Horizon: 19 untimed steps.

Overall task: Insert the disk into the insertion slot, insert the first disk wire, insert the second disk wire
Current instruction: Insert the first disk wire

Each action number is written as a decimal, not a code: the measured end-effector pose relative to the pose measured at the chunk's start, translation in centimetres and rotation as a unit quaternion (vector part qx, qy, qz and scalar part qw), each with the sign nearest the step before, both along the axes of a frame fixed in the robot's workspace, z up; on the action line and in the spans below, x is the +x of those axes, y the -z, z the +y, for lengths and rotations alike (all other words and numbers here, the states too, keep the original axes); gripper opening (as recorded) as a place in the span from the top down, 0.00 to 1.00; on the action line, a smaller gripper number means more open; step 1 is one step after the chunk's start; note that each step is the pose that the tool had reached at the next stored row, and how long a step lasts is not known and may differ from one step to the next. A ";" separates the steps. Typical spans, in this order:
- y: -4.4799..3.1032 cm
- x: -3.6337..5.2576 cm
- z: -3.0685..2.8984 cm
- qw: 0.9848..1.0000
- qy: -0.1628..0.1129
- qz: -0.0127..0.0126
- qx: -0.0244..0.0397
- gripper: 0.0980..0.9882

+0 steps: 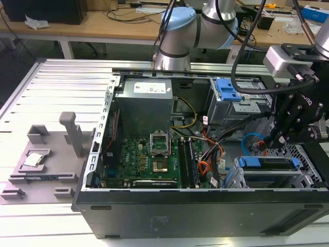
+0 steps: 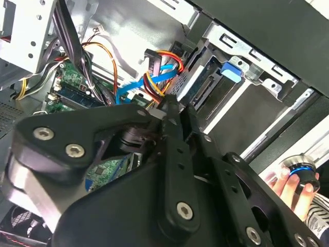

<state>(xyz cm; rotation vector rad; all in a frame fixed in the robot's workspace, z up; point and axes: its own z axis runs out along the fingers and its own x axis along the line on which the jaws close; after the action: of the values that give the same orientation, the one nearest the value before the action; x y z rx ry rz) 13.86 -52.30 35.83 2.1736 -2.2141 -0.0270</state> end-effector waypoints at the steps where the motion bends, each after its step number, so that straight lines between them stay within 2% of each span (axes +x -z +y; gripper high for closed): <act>1: 0.00 0.00 0.00 1.000 0.000 0.000 0.000 0.91; 5: 0.00 0.00 -0.01 1.000 0.000 0.000 0.000 0.92; 7: 0.03 0.06 -0.35 1.000 0.000 0.000 0.000 0.92; 10: 0.26 0.75 -0.81 1.000 0.000 0.001 0.000 0.92; 13: 0.85 0.84 -1.64 1.000 0.000 0.001 0.001 0.92; 19: 1.28 1.35 -1.74 1.000 0.000 0.001 0.002 0.92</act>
<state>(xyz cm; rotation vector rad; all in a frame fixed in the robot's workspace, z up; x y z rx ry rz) 15.21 -54.04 34.55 2.1745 -2.2155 -0.0329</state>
